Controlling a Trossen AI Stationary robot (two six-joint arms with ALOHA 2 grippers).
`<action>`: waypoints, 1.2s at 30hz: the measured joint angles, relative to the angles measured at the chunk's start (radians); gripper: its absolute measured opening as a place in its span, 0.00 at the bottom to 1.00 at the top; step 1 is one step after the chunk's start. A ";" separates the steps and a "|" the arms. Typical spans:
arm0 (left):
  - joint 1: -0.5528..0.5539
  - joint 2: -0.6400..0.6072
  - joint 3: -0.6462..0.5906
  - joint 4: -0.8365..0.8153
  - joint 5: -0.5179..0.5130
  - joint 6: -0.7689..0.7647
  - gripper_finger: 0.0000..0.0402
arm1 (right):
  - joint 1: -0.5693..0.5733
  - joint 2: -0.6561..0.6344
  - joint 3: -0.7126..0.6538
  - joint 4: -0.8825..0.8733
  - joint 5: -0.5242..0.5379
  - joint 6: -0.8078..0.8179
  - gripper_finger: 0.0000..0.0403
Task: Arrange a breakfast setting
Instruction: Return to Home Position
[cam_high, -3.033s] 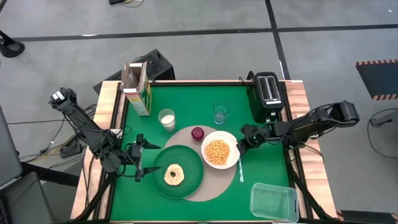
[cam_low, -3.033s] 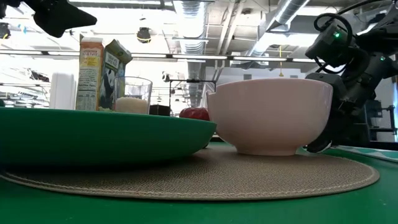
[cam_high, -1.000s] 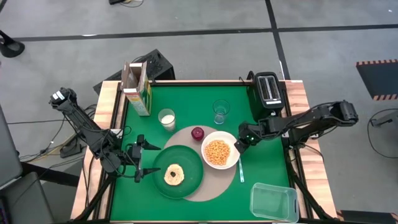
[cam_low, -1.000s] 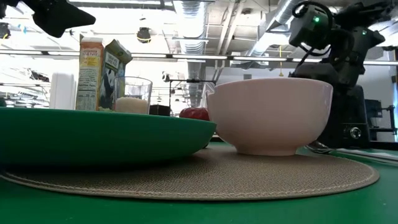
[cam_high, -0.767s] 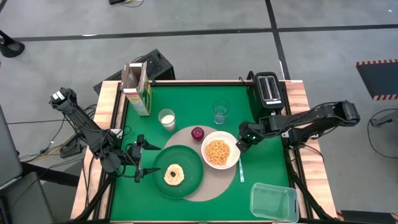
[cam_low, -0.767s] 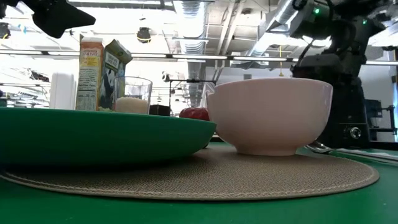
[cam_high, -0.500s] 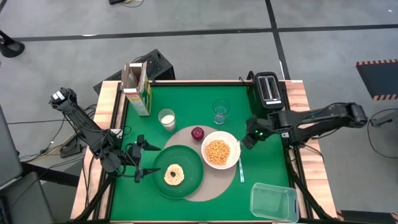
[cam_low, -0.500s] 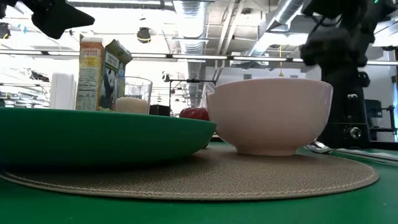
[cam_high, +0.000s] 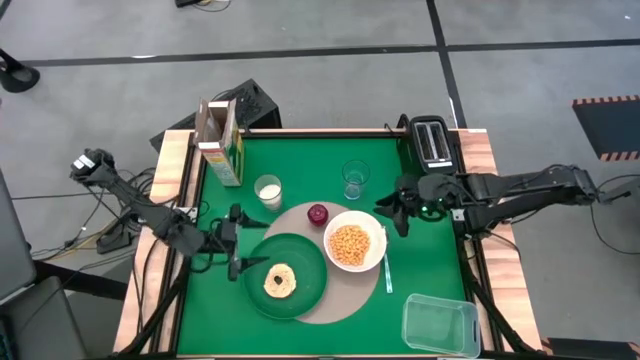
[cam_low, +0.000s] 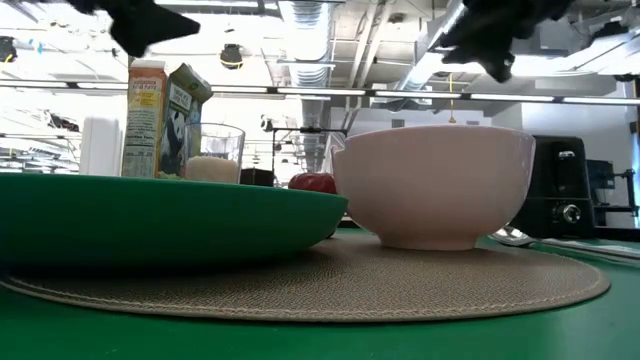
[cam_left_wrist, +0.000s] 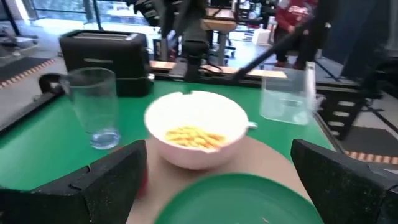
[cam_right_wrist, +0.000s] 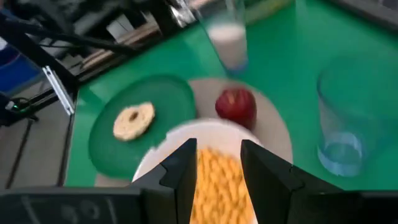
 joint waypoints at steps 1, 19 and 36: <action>0.042 0.000 0.000 0.008 0.037 0.011 0.95 | -0.001 0.009 0.000 0.027 0.006 -0.032 0.39; 0.594 -0.007 0.000 0.043 0.480 0.256 0.38 | -0.235 0.024 -0.001 0.210 -0.129 -0.432 0.21; 0.769 -0.396 -0.073 -0.082 0.641 0.292 0.02 | -0.389 -0.161 -0.091 0.097 -0.303 -0.394 0.11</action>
